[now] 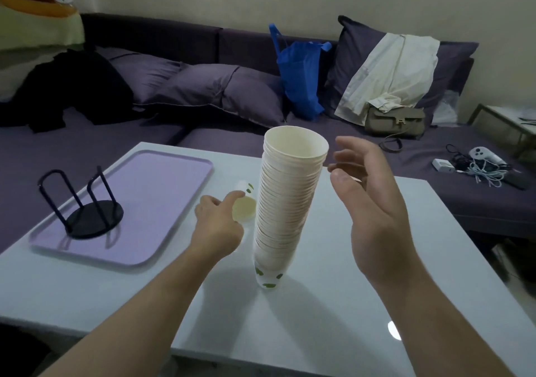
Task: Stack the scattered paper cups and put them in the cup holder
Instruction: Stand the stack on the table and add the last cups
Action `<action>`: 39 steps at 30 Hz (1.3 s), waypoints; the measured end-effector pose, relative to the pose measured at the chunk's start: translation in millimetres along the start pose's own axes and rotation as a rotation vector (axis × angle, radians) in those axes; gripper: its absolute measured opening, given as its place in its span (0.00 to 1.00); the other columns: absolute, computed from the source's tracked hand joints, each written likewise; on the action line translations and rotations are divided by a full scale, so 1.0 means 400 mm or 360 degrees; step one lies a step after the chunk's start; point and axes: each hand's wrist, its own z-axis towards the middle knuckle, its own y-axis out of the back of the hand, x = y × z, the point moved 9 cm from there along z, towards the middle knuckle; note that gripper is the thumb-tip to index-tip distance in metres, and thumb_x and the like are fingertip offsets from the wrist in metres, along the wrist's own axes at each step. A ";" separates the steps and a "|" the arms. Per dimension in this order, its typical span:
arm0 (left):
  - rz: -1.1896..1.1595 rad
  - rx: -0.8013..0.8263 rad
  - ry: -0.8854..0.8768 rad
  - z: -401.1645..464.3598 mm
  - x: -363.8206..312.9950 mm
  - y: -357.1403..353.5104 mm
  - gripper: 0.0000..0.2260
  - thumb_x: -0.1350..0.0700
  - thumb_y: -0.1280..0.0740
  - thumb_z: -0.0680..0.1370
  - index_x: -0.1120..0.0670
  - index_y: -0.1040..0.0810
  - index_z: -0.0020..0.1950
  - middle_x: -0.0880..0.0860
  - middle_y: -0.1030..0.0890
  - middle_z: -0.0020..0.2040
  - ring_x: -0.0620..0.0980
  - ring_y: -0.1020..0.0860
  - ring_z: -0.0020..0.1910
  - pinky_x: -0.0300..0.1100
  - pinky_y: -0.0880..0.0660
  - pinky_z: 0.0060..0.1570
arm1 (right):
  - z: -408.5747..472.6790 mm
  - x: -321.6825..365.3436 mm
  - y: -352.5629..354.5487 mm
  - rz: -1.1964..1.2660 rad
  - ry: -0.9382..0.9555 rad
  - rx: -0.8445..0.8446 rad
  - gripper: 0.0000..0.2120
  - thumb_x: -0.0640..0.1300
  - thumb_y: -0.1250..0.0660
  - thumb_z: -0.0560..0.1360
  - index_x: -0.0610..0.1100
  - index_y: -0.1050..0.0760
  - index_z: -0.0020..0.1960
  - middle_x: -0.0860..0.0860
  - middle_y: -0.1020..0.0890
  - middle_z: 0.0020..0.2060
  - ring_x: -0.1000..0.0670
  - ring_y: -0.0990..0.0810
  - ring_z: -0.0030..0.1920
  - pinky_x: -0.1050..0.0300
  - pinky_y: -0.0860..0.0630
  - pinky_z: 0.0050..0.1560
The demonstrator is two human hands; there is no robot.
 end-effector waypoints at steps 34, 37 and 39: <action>-0.0787 -0.1037 -0.1133 -0.375 -0.458 0.529 0.19 0.62 0.30 0.81 0.49 0.15 0.71 0.48 0.10 0.50 0.53 0.14 0.35 0.46 0.15 0.37 | 0.029 0.294 -0.038 -0.0250 0.0785 0.0072 0.41 0.26 0.29 0.77 0.43 0.40 0.85 0.51 0.33 0.81 0.49 0.33 0.81 0.43 0.31 0.78; -0.0771 -0.0929 -0.1243 -0.387 -0.484 0.503 0.19 0.62 0.30 0.82 0.48 0.17 0.72 0.45 0.11 0.54 0.54 0.13 0.39 0.50 0.13 0.42 | 0.037 0.297 -0.031 -0.0232 0.0862 0.0029 0.35 0.25 0.31 0.79 0.38 0.37 0.83 0.47 0.29 0.78 0.49 0.32 0.80 0.44 0.29 0.77; -0.0811 -0.0877 -0.1270 -0.387 -0.488 0.496 0.18 0.61 0.30 0.84 0.48 0.17 0.72 0.44 0.12 0.47 0.51 0.14 0.38 0.48 0.13 0.42 | 0.040 0.296 -0.019 -0.0221 0.0861 -0.0009 0.34 0.26 0.30 0.78 0.37 0.36 0.82 0.47 0.28 0.77 0.48 0.29 0.79 0.47 0.27 0.75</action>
